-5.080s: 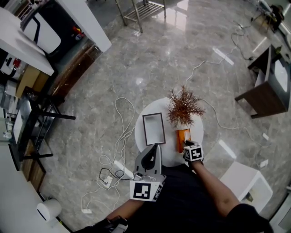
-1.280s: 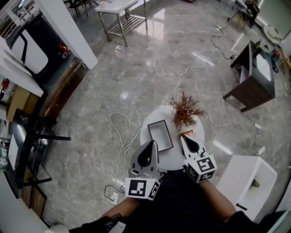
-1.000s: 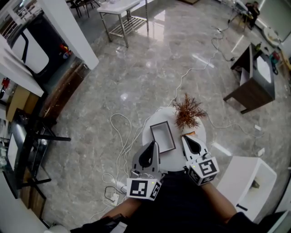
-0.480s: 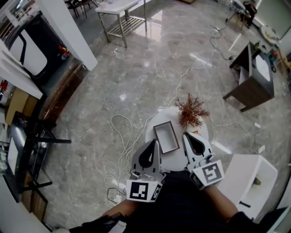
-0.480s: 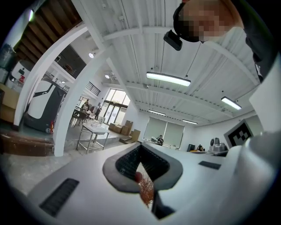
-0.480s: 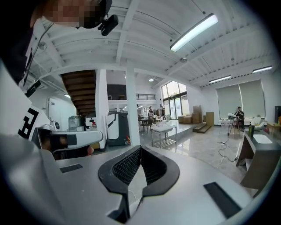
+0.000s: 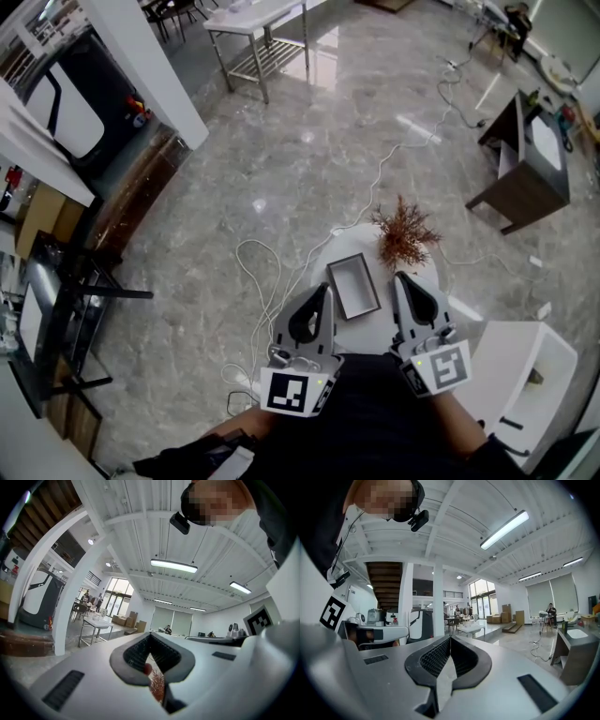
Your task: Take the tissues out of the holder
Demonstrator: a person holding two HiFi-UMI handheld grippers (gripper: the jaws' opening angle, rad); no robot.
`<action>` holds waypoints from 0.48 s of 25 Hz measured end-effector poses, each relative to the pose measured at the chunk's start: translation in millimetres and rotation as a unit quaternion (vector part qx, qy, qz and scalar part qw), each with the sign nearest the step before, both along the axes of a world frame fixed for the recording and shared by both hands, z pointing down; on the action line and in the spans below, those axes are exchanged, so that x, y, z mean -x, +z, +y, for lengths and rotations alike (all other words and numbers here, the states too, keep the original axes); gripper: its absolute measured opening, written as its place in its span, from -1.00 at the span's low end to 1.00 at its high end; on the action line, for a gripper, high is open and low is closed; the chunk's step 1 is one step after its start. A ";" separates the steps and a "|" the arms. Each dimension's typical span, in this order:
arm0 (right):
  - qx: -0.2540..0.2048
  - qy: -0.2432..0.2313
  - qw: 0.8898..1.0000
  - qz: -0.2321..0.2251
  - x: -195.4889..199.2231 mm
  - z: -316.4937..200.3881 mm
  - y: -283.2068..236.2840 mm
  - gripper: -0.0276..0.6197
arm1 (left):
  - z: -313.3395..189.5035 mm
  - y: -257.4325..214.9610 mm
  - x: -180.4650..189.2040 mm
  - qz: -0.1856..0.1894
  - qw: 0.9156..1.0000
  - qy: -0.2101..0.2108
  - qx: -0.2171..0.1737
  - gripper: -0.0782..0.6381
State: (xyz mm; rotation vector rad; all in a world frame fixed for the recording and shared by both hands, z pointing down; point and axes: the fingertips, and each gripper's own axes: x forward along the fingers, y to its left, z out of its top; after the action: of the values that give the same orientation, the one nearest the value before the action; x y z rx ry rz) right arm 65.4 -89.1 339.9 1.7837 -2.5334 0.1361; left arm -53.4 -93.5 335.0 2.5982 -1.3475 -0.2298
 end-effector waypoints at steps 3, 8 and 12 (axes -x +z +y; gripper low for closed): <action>-0.022 0.011 1.000 0.012 1.1 0.0 -6.9 -0.89 | 0.8 -3.3 7.1 -0.001 1.000 -0.004 -0.012 -0.78; -0.051 0.016 0.998 0.017 4.6 6.8 -8.2 -0.89 | 5.7 -0.5 6.3 -0.012 1.000 0.005 -0.019 -0.78; -0.050 0.006 0.998 0.024 14.2 9.7 -5.2 -0.89 | 9.4 -2.5 3.8 -0.024 0.999 0.008 -0.034 -0.78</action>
State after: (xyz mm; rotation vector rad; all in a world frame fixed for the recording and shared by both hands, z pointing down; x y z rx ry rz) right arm 51.2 -79.4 334.7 1.8123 -2.5386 -0.0339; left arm -57.2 -84.1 332.5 2.6852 -1.3568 -0.2160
